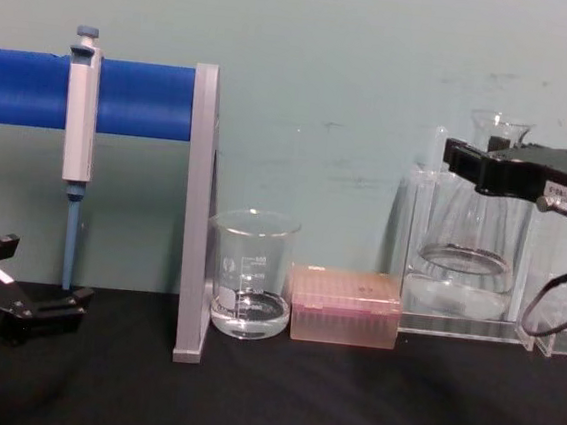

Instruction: Grasp the erlenmeyer flask with one hand, shake it three times, then place it back.

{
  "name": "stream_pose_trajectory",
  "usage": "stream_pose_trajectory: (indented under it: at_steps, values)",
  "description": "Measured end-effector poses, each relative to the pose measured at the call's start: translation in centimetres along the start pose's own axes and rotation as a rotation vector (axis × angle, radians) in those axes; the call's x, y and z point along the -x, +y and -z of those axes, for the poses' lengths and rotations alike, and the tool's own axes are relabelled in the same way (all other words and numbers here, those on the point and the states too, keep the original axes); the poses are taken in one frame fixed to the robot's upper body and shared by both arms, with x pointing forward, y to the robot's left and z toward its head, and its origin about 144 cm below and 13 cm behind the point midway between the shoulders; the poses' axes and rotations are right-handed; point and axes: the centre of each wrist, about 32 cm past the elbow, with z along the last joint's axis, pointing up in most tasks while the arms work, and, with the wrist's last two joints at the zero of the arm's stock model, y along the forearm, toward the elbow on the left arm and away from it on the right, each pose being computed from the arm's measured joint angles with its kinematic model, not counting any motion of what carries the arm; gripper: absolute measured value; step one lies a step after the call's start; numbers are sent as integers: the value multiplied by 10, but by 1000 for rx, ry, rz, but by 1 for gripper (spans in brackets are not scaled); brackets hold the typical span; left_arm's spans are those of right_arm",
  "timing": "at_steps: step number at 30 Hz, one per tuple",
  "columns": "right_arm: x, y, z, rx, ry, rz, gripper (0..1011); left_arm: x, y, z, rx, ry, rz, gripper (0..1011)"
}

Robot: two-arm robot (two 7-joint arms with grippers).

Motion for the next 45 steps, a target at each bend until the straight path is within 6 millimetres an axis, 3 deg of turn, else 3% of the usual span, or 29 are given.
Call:
stream_pose_trajectory:
  at_steps: [10, 45]
  values:
    - [0, 0, -1, -6, -7, -66, 449, 0, 0, 0, 0, 0, 0, 1001]
    - [-4, -2, -6, -87, -27, -787, 449, 0, 0, 0, 0, 0, 0, 1001]
